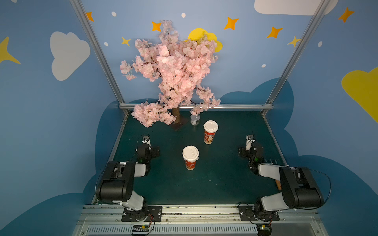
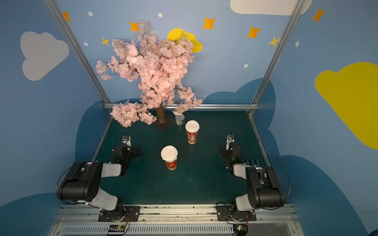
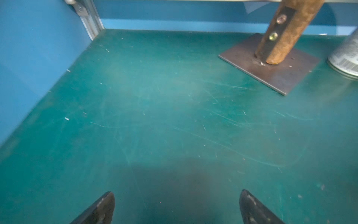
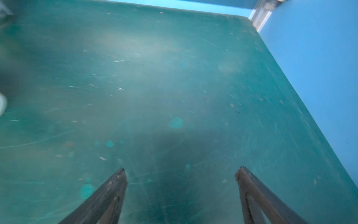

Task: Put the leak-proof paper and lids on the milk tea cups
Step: Reset both arms

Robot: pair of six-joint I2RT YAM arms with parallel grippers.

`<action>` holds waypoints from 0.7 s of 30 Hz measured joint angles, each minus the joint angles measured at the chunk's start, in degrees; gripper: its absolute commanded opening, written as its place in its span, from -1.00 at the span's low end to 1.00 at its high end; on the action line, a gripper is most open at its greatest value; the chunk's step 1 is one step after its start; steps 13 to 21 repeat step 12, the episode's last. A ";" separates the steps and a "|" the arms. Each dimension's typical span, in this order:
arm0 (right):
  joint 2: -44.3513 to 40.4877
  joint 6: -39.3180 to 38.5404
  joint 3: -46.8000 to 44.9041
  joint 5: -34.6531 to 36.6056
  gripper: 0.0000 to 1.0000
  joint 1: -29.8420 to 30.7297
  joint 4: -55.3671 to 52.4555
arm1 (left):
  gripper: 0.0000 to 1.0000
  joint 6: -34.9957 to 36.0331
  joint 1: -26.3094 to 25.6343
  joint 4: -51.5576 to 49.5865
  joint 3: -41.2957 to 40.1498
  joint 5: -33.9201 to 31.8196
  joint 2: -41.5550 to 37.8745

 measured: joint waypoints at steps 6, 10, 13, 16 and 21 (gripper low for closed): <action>0.35 0.00 2.23 -2.97 0.81 -0.52 -0.72 | 1.00 0.76 -0.07 4.79 -0.02 2.12 -0.09; 0.28 0.00 2.84 -4.61 0.81 -1.20 -0.85 | 1.00 0.90 -0.09 4.83 0.02 2.71 -0.22; 0.28 0.00 2.91 -5.42 0.81 -1.57 -1.14 | 1.00 0.98 -0.09 4.79 0.02 2.82 -0.22; 0.28 0.00 2.91 -5.42 0.81 -1.57 -1.14 | 1.00 0.98 -0.09 4.79 0.02 2.82 -0.22; 0.28 0.00 2.91 -5.42 0.81 -1.57 -1.14 | 1.00 0.98 -0.09 4.79 0.02 2.82 -0.22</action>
